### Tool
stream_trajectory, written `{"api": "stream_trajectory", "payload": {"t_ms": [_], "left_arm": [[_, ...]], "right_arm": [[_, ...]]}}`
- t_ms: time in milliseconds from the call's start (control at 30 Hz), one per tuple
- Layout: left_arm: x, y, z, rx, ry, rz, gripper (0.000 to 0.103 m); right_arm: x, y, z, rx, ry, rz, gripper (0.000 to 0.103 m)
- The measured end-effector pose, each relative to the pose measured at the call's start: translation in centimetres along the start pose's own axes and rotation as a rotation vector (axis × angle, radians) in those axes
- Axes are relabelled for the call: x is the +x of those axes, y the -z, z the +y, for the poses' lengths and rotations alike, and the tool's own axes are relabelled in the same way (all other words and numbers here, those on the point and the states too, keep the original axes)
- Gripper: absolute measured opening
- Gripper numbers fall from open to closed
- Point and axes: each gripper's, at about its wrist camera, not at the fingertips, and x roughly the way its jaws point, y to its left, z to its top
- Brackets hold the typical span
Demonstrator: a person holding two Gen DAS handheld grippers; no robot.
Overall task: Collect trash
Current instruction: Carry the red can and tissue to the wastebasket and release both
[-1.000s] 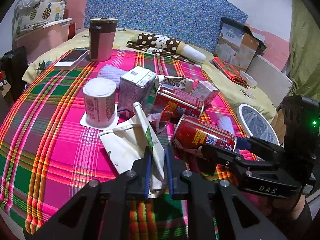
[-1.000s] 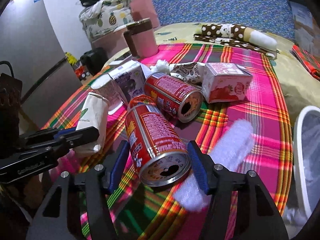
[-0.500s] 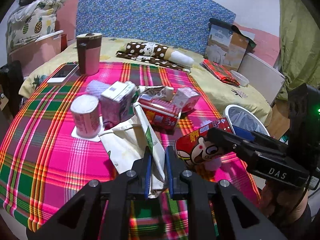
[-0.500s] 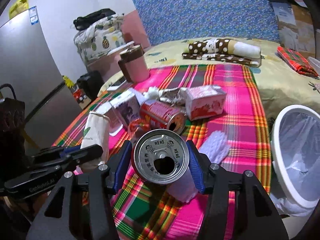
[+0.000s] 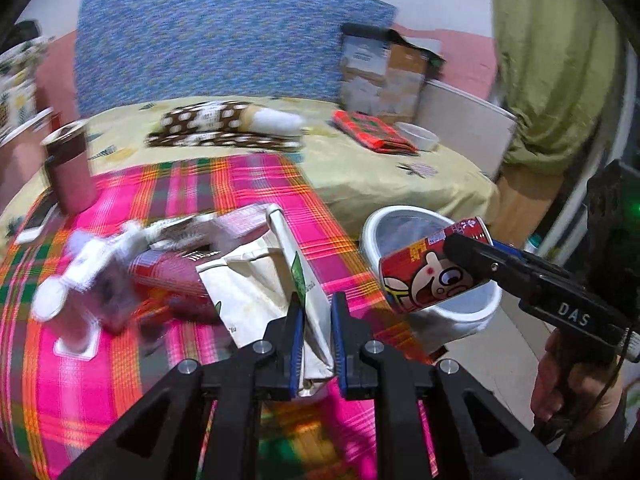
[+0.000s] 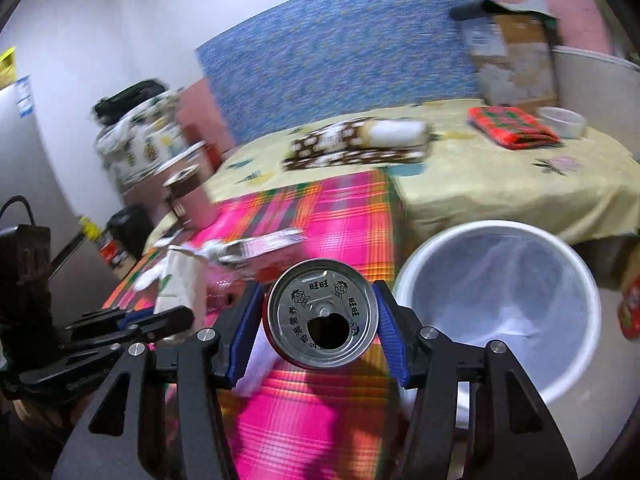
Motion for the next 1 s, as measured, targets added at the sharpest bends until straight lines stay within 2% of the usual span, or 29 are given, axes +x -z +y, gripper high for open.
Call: {"api": "stream_trajectory", "payload": {"t_ms": [167,467,767,800,900,1000], "left_arm": [[2.7,-1.6,-4.0,0.067,0.092,0.014,0.014],[7.8,-3.1,-9.2,0.138,0.208,0.07,0.014],[12.1,-2.9,-11.3,0.146,0.263,0.149,0.016],[12.3,-2.9,-11.3,0.142,0.27,0.157,0.017],[12.9,-2.8,-11.1,0.13,0.271,0.168,0.037],[13.2,-2.7,-10.8,0.115,0.276,0.177,0.04]], "right_arm": [[-1.5,0.4,-4.6,0.076,0.104,-0.021,0.056],[-1.3,1.5,-8.3,0.127,0.228,-0.002,0.056],[-0.4,2.3,-10.8,0.136,0.269,0.074,0.057],[-0.3,2.4,-10.9,0.136,0.271,0.081,0.057],[-0.1,2.5,-11.2,0.14,0.274,0.086,0.057],[-0.2,2.5,-11.1,0.141,0.279,0.086,0.057]]}}
